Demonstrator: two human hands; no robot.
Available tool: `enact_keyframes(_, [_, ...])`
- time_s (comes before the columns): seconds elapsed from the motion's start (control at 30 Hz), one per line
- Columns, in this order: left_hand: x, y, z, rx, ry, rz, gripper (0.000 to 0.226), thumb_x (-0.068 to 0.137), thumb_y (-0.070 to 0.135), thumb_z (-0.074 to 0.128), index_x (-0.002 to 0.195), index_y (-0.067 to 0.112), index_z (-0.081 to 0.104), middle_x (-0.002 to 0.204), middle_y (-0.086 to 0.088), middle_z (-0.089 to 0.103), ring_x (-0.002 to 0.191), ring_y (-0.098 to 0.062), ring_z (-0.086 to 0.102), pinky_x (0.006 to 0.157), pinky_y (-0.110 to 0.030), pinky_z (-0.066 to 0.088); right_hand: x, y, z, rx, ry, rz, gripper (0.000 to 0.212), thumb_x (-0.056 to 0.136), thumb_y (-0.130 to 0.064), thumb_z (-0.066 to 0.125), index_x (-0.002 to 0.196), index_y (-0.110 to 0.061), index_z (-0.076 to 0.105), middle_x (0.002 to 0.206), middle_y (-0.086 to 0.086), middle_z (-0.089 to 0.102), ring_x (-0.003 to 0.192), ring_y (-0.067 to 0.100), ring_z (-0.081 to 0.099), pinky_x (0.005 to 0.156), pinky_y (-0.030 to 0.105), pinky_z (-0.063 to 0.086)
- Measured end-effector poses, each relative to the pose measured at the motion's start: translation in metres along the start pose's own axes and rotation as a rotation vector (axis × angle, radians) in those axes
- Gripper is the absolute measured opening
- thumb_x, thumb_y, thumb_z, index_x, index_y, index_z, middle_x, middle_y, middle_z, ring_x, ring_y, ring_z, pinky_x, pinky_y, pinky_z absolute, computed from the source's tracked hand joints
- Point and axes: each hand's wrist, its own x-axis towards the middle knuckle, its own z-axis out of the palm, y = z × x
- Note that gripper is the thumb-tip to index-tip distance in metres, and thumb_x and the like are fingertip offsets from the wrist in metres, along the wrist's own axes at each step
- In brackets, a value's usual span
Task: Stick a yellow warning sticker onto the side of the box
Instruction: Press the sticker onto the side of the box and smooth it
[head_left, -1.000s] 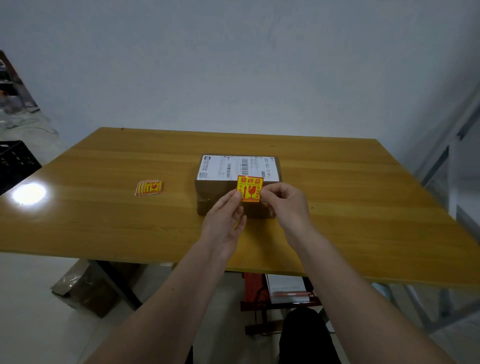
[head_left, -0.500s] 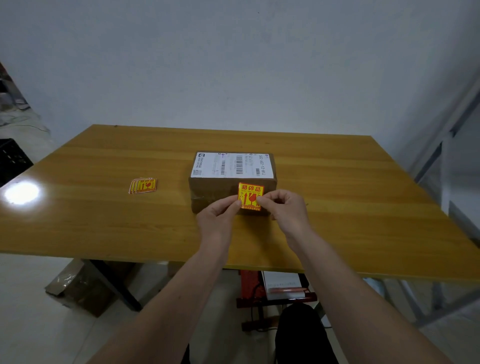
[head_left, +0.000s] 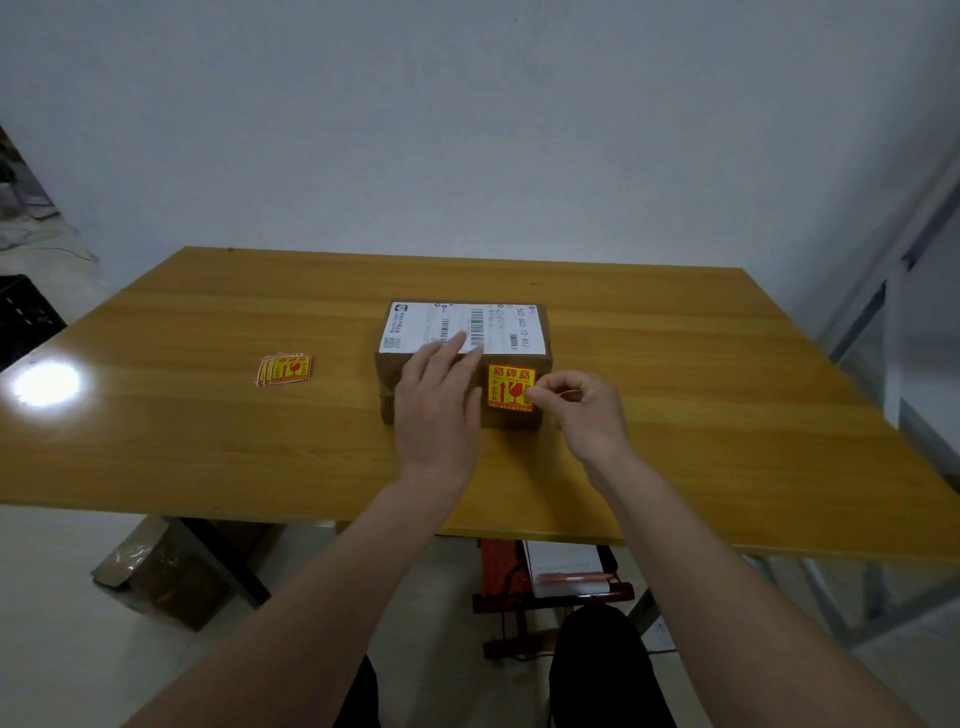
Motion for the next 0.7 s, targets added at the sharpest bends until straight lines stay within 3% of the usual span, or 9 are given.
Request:
enact_keyframes(0.13, [0.009,0.004,0.002,0.124,-0.156,0.040,0.054,0.091,0.014,0.054,0.142,0.019,0.038,0.149,0.001,0.041,0.143,-0.021,0.024,0.118,-0.042,0.017,0.003,-0.002,-0.001,0.032,-0.042,-0.018,0.022,0.080,-0.007,0.071,0.065,-0.022,0.064,0.066,-0.003,0.057,0.064,0.009,0.049,0.062,0.022,0.040])
enact_keyframes(0.3, [0.008,-0.007,0.010,0.172,-0.148,0.013,0.054,0.090,0.010,0.053,0.141,0.023,0.040,0.147,0.005,0.043,0.140,-0.018,0.028,0.118,-0.042,0.017,0.008,-0.001,0.001,0.025,-0.031,-0.014,0.022,0.079,-0.007,0.072,0.065,-0.022,0.065,0.063,-0.002,0.052,0.061,0.008,0.043,0.064,0.024,0.042])
enact_keyframes(0.5, [0.010,-0.010,0.010,0.167,-0.133,-0.014,0.058,0.084,0.007,0.060,0.137,0.028,0.043,0.144,-0.004,0.039,0.137,-0.023,0.028,0.115,-0.042,0.023,0.012,0.002,0.009,-0.014,0.049,-0.017,0.023,0.078,-0.012,0.074,0.064,-0.027,0.065,0.091,0.009,0.057,0.079,0.015,0.050,0.076,0.033,0.048])
enact_keyframes(0.7, [0.008,-0.013,0.009,0.126,-0.133,-0.015,0.060,0.084,0.009,0.061,0.139,0.021,0.040,0.145,-0.002,0.039,0.138,-0.022,0.029,0.116,-0.042,0.024,0.012,0.002,0.013,-0.002,0.069,-0.003,0.020,0.078,-0.013,0.074,0.065,-0.025,0.066,0.098,0.012,0.060,0.082,0.016,0.053,0.073,0.029,0.045])
